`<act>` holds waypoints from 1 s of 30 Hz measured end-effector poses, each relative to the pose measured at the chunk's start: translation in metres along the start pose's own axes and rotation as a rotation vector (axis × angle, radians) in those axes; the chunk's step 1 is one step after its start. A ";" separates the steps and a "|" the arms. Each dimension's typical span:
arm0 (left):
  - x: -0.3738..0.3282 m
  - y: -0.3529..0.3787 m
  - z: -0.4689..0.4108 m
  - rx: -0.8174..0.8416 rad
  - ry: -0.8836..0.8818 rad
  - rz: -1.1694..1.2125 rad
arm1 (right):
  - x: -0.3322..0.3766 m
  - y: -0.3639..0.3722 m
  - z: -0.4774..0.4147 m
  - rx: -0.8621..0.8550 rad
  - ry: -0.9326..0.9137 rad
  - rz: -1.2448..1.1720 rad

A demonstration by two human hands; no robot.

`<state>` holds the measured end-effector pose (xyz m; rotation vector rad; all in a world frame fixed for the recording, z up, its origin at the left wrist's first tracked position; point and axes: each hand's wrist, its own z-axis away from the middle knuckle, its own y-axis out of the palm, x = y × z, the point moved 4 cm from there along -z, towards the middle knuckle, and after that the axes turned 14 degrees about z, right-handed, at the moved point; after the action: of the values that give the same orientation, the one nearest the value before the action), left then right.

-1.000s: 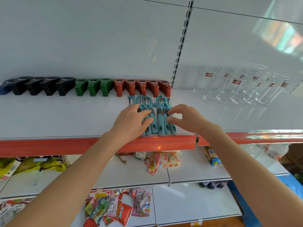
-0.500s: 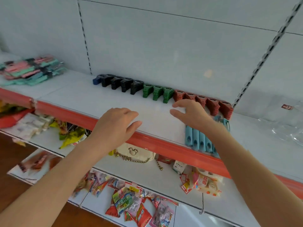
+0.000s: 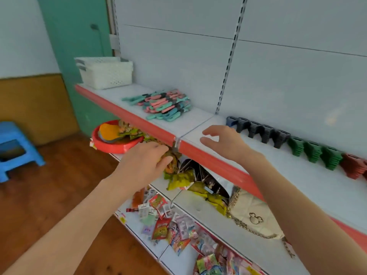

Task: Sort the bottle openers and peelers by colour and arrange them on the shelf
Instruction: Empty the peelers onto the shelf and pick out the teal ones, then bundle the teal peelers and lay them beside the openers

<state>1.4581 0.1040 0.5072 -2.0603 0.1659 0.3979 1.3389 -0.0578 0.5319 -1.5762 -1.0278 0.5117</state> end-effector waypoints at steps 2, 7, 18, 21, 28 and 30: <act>0.032 -0.016 0.003 -0.020 0.002 -0.015 | 0.029 0.011 -0.024 -0.016 -0.023 -0.026; 0.093 -0.040 0.003 -0.070 -0.034 0.002 | 0.074 0.035 -0.072 0.014 -0.028 -0.049; 0.203 -0.029 -0.058 -0.093 -0.079 0.049 | 0.067 0.082 -0.184 0.014 0.117 -0.020; 0.236 -0.017 -0.095 -0.044 -0.078 0.062 | 0.052 0.091 -0.219 -0.005 0.184 -0.031; 0.294 -0.009 -0.176 -0.023 -0.143 0.078 | 0.021 0.101 -0.277 -0.021 0.293 0.055; 0.308 -0.006 -0.197 -0.020 -0.152 0.132 | 0.012 0.103 -0.280 -0.022 0.340 0.070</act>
<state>1.7898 -0.0492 0.4944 -2.0353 0.2075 0.6379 1.5982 -0.2039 0.5149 -1.6547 -0.7243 0.2663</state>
